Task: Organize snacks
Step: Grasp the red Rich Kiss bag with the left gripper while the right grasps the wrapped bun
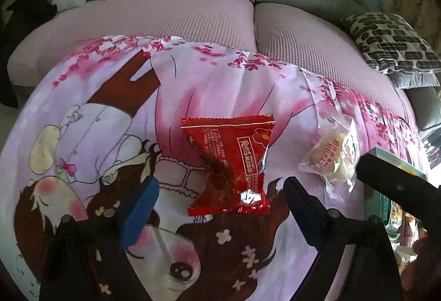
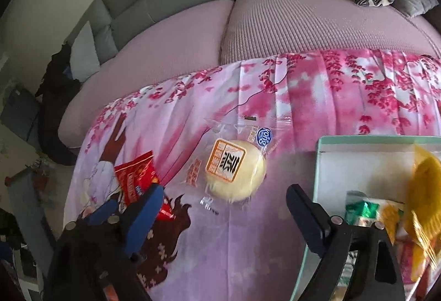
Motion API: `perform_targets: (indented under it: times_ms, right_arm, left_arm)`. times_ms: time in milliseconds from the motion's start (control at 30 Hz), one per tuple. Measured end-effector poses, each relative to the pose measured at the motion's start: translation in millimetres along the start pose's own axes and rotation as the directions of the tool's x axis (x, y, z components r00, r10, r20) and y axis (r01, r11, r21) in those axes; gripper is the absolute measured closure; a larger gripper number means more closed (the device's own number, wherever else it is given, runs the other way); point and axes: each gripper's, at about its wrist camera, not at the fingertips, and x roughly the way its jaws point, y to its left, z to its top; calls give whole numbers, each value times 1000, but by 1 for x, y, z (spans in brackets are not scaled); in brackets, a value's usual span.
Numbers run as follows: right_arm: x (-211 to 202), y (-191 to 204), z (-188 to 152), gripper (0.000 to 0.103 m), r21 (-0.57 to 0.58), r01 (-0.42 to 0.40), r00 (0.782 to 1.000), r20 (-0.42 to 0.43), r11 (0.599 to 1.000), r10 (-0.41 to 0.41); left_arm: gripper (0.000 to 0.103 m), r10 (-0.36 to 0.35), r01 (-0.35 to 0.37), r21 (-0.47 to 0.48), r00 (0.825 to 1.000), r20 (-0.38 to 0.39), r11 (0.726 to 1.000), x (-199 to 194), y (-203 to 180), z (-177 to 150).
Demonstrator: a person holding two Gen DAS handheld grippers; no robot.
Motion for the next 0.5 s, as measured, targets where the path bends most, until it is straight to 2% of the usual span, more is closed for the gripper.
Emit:
perform_targets:
  times_ms: [100, 167, 400, 500]
  right_arm:
    - [12, 0, 5, 11, 6, 18, 1000, -15, 1000, -18]
    - [19, -1, 7, 16, 10, 32, 999, -27, 999, -32]
    - [38, 0, 11, 23, 16, 46, 998, -53, 999, -45]
    - [40, 2, 12, 24, 7, 49, 997, -53, 999, -48]
  left_arm:
    - [22, -1, 1, 3, 1000, -8, 1000, 8, -1, 0]
    - [28, 0, 0, 5, 1000, -16, 1000, 13, -1, 0]
    - [29, 3, -3, 4, 1000, -23, 1000, 23, -2, -2]
    - [39, -6, 6, 1, 1000, -22, 1000, 23, -4, 1]
